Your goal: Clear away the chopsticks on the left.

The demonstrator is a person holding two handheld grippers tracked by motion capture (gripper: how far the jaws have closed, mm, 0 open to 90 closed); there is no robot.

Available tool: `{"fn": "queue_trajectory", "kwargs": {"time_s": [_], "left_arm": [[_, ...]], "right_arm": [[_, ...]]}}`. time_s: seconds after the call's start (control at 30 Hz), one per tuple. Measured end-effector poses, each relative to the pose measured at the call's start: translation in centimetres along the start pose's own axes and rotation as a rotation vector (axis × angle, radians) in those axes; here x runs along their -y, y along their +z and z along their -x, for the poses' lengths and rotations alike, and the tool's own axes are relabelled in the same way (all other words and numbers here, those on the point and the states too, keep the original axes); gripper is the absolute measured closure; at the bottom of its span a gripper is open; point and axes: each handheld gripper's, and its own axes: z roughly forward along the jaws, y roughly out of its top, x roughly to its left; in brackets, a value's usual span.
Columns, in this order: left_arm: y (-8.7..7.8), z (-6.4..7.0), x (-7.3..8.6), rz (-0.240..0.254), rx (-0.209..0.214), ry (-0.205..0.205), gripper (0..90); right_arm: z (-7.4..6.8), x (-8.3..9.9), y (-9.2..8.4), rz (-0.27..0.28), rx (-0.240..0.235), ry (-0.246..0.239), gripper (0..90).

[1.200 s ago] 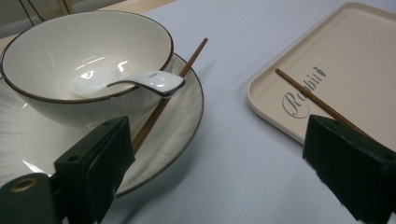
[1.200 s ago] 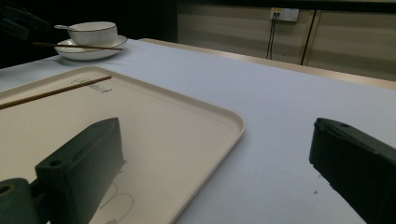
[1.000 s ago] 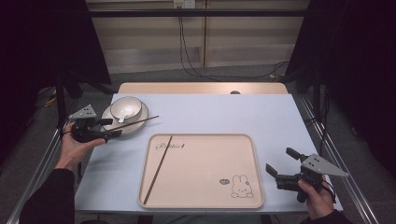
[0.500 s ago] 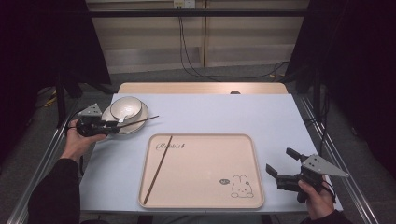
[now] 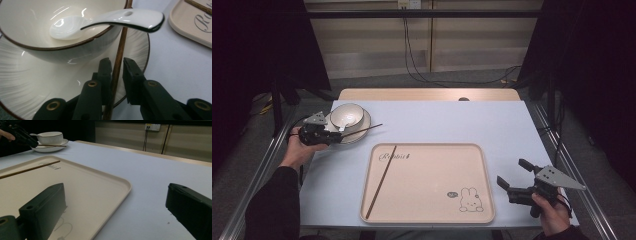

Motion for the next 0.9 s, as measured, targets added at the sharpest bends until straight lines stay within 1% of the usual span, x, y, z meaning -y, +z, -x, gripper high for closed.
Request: {"fn": "queue_trajectory", "kwargs": {"time_s": [0.03,0.1,0.13,0.17,0.2,0.23,0.27,0.3,0.33,0.37,0.4,0.43,0.47,0.5,0.53,0.63,0.67,0.7,0.77,0.8,0.83,0.87,0.9], "left_arm": [[0.0,0.0,0.0,0.000,0.014,0.002,79.1],[0.0,0.1,0.0,-0.001,0.011,0.003,82.5],[0.0,0.1,0.0,-0.003,0.018,0.004,82.9],[-0.1,0.0,0.0,-0.006,0.015,0.006,83.1],[-0.1,0.0,0.0,-0.008,0.017,0.000,83.0],[0.0,0.1,0.0,0.004,0.011,0.001,83.1],[0.0,0.2,0.1,0.011,0.014,-0.008,83.6],[-0.1,0.2,0.0,0.005,0.016,-0.001,83.8],[-0.1,0.2,0.0,0.011,0.024,0.000,84.3],[-0.2,0.2,-0.1,-0.005,0.026,0.000,84.6],[-0.2,0.3,-0.1,0.011,0.025,-0.002,84.7],[-0.2,0.3,-0.2,0.012,0.023,-0.004,84.8],[-0.4,0.3,-0.2,0.000,0.021,-0.007,84.8],[-0.4,0.4,-0.2,0.015,0.035,-0.012,84.8],[-0.5,0.5,-0.1,0.024,0.029,-0.024,84.8],[-0.8,0.5,0.0,0.042,0.031,-0.032,84.8],[-0.9,0.7,0.0,0.041,0.037,-0.043,84.8],[-1.0,0.7,0.0,0.026,0.026,-0.030,84.8],[-1.1,0.8,0.1,0.048,0.046,-0.045,84.9],[-1.3,0.9,0.0,0.048,0.034,-0.047,84.9],[-1.3,0.9,0.0,0.056,0.047,-0.051,84.9],[-1.5,1.0,0.0,0.052,0.046,-0.049,84.9],[-1.6,1.2,-0.1,0.048,0.058,-0.054,84.9]], "right_arm": [[0.0,0.0,0.0,0.001,0.003,0.003,2.5],[0.0,0.0,0.0,0.001,0.004,0.001,2.5],[0.0,0.0,0.0,0.001,0.003,0.000,2.5],[0.0,0.0,0.0,0.000,-0.001,0.001,2.5],[0.0,0.0,0.0,-0.001,0.000,0.000,2.5],[0.0,0.0,0.0,-0.001,0.001,0.000,2.5],[0.0,0.0,0.0,-0.002,0.001,0.000,2.5],[0.0,0.0,0.0,0.000,0.004,0.001,2.5],[0.0,0.0,0.0,0.000,0.004,0.001,2.6],[0.0,0.0,0.0,-0.002,0.000,0.000,2.6],[0.0,0.0,0.0,-0.002,0.000,0.000,2.6],[0.0,0.0,0.0,-0.002,-0.002,0.000,2.6],[0.0,0.0,0.0,-0.001,-0.001,0.000,2.6],[0.0,0.0,0.0,-0.001,-0.001,0.001,2.6],[0.0,0.0,0.0,-0.001,-0.001,0.001,2.6],[0.0,0.0,0.0,-0.003,-0.002,0.001,2.6],[0.0,0.0,0.0,-0.003,0.001,0.005,2.8],[0.0,0.0,0.1,-0.002,0.006,0.006,2.8],[0.0,0.0,0.0,-0.004,-0.001,0.001,2.8],[0.0,0.0,0.0,-0.004,0.001,0.001,2.9],[0.0,0.0,0.1,-0.004,0.001,0.001,2.8],[0.0,0.0,0.1,-0.004,0.002,0.000,2.8],[0.0,0.0,0.1,-0.004,0.001,0.000,2.8]]}}
